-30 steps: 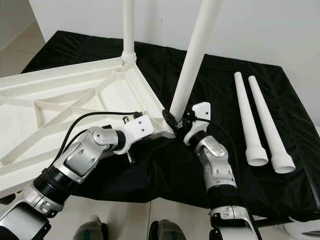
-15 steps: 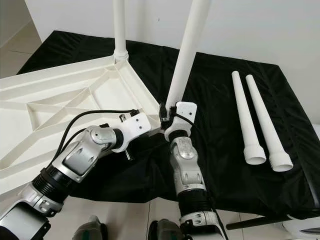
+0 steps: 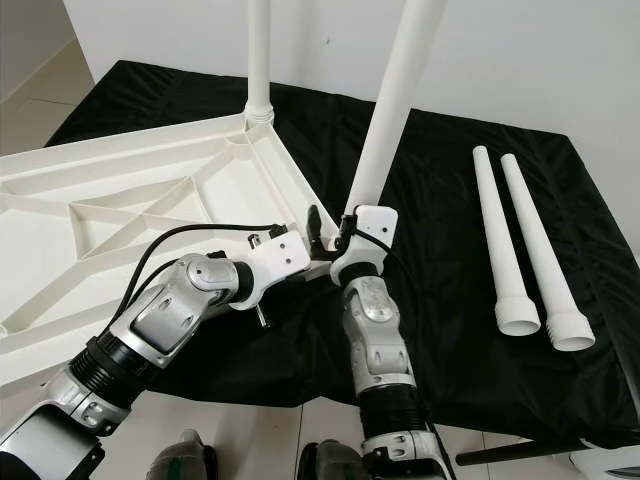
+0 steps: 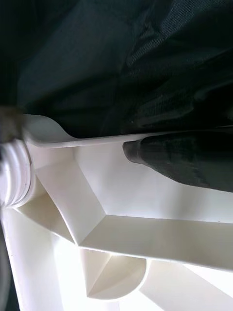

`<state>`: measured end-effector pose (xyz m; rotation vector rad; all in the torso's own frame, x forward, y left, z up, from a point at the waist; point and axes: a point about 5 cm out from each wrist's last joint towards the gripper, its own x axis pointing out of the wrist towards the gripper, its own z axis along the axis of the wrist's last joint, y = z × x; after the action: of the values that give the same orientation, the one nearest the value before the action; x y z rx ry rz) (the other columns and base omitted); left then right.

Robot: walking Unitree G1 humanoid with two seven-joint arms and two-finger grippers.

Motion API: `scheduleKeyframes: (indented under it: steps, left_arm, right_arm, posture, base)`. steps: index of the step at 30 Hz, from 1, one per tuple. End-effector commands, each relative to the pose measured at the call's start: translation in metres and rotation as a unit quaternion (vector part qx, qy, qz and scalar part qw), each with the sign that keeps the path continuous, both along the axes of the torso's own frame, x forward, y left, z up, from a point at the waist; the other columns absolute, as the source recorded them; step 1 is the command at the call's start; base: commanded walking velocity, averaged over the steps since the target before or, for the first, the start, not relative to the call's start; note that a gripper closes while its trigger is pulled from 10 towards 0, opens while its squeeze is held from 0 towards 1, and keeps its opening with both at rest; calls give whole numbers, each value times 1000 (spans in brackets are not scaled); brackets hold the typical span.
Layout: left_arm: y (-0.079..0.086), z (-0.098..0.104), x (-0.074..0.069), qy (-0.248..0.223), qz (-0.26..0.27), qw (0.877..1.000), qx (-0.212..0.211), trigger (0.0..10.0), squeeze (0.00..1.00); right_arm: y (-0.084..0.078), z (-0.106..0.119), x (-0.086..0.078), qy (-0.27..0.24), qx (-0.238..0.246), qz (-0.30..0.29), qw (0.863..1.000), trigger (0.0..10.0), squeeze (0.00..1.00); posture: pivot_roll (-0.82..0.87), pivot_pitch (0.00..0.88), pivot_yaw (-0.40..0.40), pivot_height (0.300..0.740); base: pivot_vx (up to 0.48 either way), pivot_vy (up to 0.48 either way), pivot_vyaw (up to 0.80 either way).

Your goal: Building children table

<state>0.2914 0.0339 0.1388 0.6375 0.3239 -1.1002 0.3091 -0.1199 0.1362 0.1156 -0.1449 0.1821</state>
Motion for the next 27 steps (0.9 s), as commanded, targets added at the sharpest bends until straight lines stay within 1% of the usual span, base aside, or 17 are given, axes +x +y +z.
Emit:
scheduleKeyframes:
  steps: [1,2,3,4,6,7,8,10,12,13,14,17,20,21,23,24,27]
  left_arm:
    - [-12,6,-6,-16,-32,999,-12,10000,0]
    - [-12,6,-6,-16,-32,999,-12,10000,0]
    - [-12,7,-6,-16,-32,999,-12,10000,0]
    - [-12,7,-6,-16,-32,999,-12,10000,0]
    - [-12,7,-6,-16,-31,999,-12,10000,0]
    - [-12,7,-6,-16,-32,999,-12,10000,0]
    - [-12,7,-6,-16,-32,999,-12,10000,0]
    - [-12,6,-6,-17,-32,999,-11,10000,0]
    - [-12,6,-6,-17,-32,999,-11,10000,0]
    - [-13,6,-7,-17,-34,999,-11,10000,0]
    - [-13,6,-7,-17,-34,999,-11,10000,0]
    - [-13,6,-7,-17,-35,999,-11,10000,0]
    - [-13,7,-6,-18,-36,999,-10,10000,0]
    - [-13,7,-6,-18,-36,999,-10,10000,0]
    - [-13,7,-6,-19,-36,999,-10,10000,0]
    - [-13,7,-6,-19,-36,999,-10,10000,0]
    - [-12,7,-6,-19,-35,999,-10,10000,0]
  right_arm:
    - [-15,1,-3,-16,-7,44,999,10000,600]
    - [-15,1,-3,-16,-7,44,999,10000,600]
    - [-20,0,-4,-13,-8,60,998,10000,0]
    - [-20,0,-4,-13,-8,60,998,10000,0]
    - [-31,0,-3,-8,-17,88,996,10000,0]
    - [-39,1,-2,-8,-30,117,993,10000,0]
    - [-39,1,-2,-8,-30,117,993,10000,0]
    - [-49,4,0,-8,-44,153,987,10000,0]
    - [-53,5,0,-7,-45,161,986,10000,0]
    - [-61,6,4,-2,-51,182,982,10000,0]
    - [-63,7,5,-1,-53,190,980,10000,0]
    - [-64,6,6,3,-56,206,977,10000,0]
    - [-63,3,8,12,-75,248,966,10000,0]
    - [-63,3,8,12,-75,248,966,10000,0]
    - [-63,1,10,18,-81,274,958,10000,0]
    - [-63,1,10,18,-81,274,958,10000,0]
    - [-64,1,14,19,-86,296,951,10000,0]
  posture:
    - [-7,23,-87,740]
    - [-7,23,-87,740]
    - [-7,23,-87,740]
    - [-7,23,-87,740]
    - [-8,21,-88,740]
    - [-9,20,-88,740]
    - [-9,20,-88,740]
    - [-11,18,-87,740]
    - [-11,18,-87,740]
    - [-9,15,-84,740]
    - [-9,15,-84,740]
    - [-9,14,-82,740]
    - [-8,12,-82,740]
    - [-8,12,-82,740]
    - [-2,10,-83,740]
    - [-2,10,-83,740]
    - [-2,10,-83,740]
  base:
    - [0,0,0]
    - [0,0,0]
    - [0,0,0]
    - [0,0,0]
    - [0,0,0]
    - [0,0,0]
    - [0,0,0]
    - [0,0,0]
    - [0,0,0]
    - [0,0,0]
    - [0,0,0]
    - [0,0,0]
    - [0,0,0]
    - [0,0,0]
    - [0,0,0]
    - [0,0,0]
    - [0,0,0]
